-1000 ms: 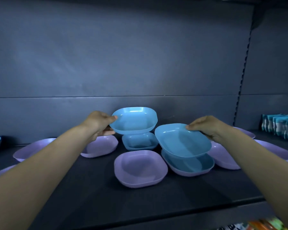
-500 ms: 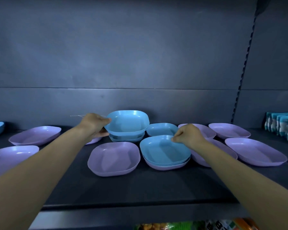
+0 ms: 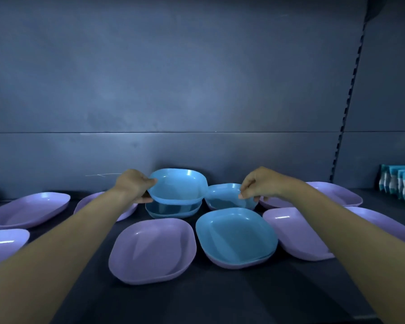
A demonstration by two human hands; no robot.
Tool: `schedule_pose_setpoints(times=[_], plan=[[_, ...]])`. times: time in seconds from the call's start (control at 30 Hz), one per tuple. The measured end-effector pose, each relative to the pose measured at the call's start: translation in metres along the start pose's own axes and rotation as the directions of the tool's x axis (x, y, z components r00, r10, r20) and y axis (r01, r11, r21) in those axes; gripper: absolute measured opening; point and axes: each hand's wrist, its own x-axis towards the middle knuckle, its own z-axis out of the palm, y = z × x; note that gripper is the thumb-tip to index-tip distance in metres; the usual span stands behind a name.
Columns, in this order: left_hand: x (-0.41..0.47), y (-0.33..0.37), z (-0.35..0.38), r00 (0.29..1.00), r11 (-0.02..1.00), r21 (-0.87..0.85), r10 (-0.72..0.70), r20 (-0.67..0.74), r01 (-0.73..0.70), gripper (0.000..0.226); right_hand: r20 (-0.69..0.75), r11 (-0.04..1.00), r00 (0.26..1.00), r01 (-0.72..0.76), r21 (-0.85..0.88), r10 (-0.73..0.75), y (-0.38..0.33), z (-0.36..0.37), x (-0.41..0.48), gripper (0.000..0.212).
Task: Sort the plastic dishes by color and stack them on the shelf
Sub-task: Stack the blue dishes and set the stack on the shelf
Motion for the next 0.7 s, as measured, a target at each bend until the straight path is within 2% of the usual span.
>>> schedule_pose_setpoints(times=[0.07, 0.2, 0.3, 0.4, 0.5, 0.7], plan=[[0.009, -0.004, 0.002, 1.0, 0.998, 0.06, -0.003, -0.014, 0.004, 0.019, -0.041, 0.997, 0.999, 0.011, -0.072, -0.014, -0.003, 0.001, 0.015, 0.024], [0.021, -0.014, 0.005, 0.998, 0.948, 0.316, 0.044, -0.039, -0.029, 0.028, -0.136, 0.971, 0.99, -0.001, -0.238, -0.032, -0.001, 0.007, 0.038, 0.028], [0.028, -0.022, 0.006, 0.99, 0.814, 0.577, 0.126, -0.059, -0.069, 0.032, -0.164, 0.974, 0.986, -0.034, -0.224, -0.004, 0.006, 0.009, 0.05, 0.028], [0.03, -0.029, 0.006, 0.984, 0.684, 0.726, 0.168, -0.057, -0.075, 0.032, -0.184, 0.984, 0.983, -0.06, -0.17, 0.029, 0.013, 0.01, 0.058, 0.026], [0.03, -0.032, 0.007, 0.987, 0.656, 0.751, 0.156, -0.03, -0.081, 0.031, -0.194, 0.989, 0.98, -0.071, -0.133, 0.044, 0.017, 0.01, 0.062, 0.026], [0.037, -0.032, 0.004, 0.998, 0.703, 0.708, 0.044, 0.051, -0.068, 0.028, -0.184, 0.986, 0.976, -0.136, -0.101, 0.115, 0.026, 0.015, 0.075, 0.032]])
